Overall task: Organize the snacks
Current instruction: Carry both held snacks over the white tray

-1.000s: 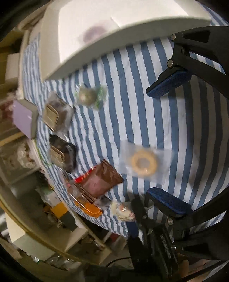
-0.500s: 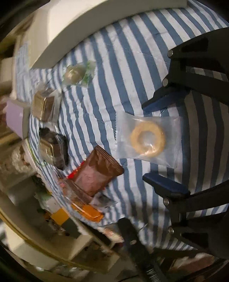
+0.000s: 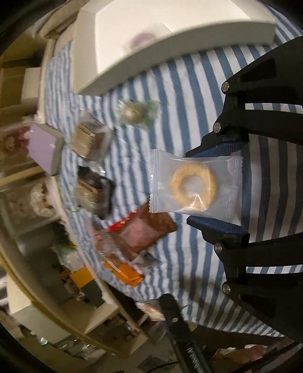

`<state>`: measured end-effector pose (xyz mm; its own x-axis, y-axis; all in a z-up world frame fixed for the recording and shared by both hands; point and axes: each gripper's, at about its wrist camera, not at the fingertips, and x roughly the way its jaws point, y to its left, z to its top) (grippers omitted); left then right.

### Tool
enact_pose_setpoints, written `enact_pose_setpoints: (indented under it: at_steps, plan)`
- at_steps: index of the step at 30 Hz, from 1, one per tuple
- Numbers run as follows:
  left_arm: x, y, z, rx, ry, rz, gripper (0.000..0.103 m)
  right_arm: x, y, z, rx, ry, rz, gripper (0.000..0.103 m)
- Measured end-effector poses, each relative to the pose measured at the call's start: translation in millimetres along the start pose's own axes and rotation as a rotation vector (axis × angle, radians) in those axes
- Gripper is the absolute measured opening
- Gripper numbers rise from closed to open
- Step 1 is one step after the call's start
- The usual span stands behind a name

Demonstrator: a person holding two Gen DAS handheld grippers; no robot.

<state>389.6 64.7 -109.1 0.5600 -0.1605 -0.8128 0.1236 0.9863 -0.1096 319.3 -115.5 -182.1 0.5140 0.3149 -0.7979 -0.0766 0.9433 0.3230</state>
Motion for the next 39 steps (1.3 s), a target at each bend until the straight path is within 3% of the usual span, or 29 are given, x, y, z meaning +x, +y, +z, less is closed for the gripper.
enact_pose_setpoints:
  at_steps: [11, 25, 39]
  plan:
    - [-55, -20, -7, -0.015, -0.077, -0.015, 0.041, -68, -18, 30, -0.035, -0.102, -0.005, 0.049]
    - [-131, -84, -12, 0.026, -0.195, -0.067, 0.040, -153, -50, 47, -0.108, -0.188, -0.082, 0.049]
    - [-111, -204, -21, 0.087, -0.174, -0.154, 0.040, -216, -153, 35, -0.088, -0.205, -0.206, 0.050]
